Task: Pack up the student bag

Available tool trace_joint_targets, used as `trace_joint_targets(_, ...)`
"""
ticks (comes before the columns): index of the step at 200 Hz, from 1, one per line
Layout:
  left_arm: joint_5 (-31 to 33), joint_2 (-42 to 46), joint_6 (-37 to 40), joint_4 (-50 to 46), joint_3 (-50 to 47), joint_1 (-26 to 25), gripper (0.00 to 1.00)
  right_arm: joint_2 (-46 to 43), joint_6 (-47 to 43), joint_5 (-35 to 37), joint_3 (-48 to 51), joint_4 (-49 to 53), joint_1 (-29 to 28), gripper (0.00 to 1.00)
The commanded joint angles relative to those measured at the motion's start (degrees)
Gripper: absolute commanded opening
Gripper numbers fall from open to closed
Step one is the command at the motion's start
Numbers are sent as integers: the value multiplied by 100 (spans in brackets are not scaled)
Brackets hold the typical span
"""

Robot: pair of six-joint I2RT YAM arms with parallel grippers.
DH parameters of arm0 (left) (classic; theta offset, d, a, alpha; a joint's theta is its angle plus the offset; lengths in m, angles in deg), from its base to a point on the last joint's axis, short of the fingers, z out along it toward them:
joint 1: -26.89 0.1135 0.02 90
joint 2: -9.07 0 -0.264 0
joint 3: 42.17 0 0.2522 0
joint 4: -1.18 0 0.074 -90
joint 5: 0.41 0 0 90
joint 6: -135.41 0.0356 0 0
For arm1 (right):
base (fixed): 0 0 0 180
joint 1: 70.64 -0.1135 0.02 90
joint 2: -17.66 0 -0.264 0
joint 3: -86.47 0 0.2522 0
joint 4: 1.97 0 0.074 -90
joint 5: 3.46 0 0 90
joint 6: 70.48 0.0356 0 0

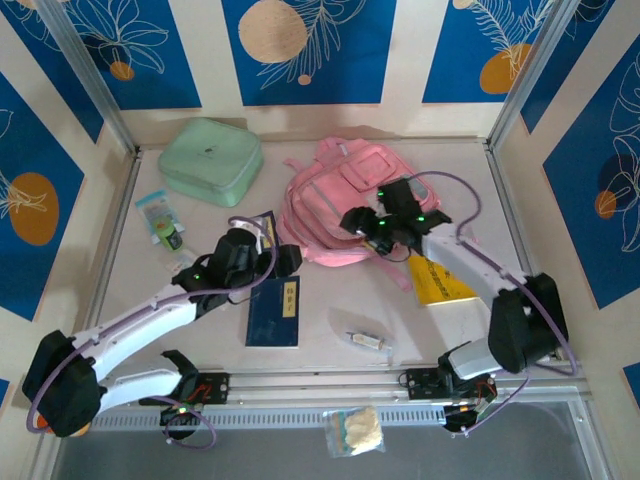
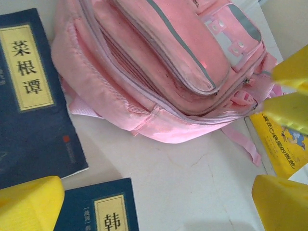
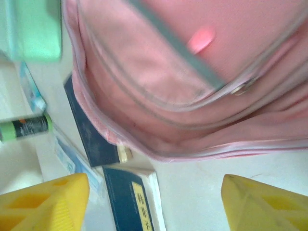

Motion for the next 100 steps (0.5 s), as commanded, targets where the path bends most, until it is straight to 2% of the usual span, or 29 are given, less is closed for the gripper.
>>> trace_joint_targets(1, -310, -284, -28, 258, 317, -127, 100, -123, -664, -243, 230, 654, 698, 77)
trace_joint_targets(18, -332, -499, -76, 409, 392, -251, 99, -17, -1003, -92, 134, 1037, 1227, 81)
trace_joint_targets(40, -274, -732, -141, 685, 404, -457, 99, 164, -1190, -794, 307, 808, 2026, 81)
trace_joint_targets(64, -447, -1147, -243, 845, 533, -505, 99, 583, -1592, -541, 90, 965, 2267, 79)
trace_joint_targets(76, -538, -1301, -241, 959, 608, -564, 99, 815, -1572, -709, 47, 937, 2466, 76)
trace_joint_targets(100, -333, -1491, -225, 983, 732, -740, 99, 1054, -1456, -915, 111, 574, 2702, 72)
